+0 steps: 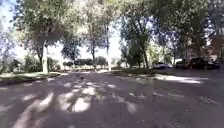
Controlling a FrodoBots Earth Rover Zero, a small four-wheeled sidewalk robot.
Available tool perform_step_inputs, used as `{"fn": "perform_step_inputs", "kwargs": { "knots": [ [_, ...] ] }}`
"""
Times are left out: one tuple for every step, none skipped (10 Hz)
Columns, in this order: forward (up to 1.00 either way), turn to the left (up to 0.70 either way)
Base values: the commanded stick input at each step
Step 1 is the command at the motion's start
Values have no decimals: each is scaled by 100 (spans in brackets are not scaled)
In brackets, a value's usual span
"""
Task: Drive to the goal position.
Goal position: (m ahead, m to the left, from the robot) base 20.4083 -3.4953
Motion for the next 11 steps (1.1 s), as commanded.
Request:
{"fn": "perform_step_inputs", "kwargs": {
  "knots": [
    [85,34],
    [85,34],
    [85,34],
    [85,34],
    [85,13],
    [85,0],
    [85,0],
    [85,0],
    [85,0],
    [85,0],
    [85,0]
  ]
}}
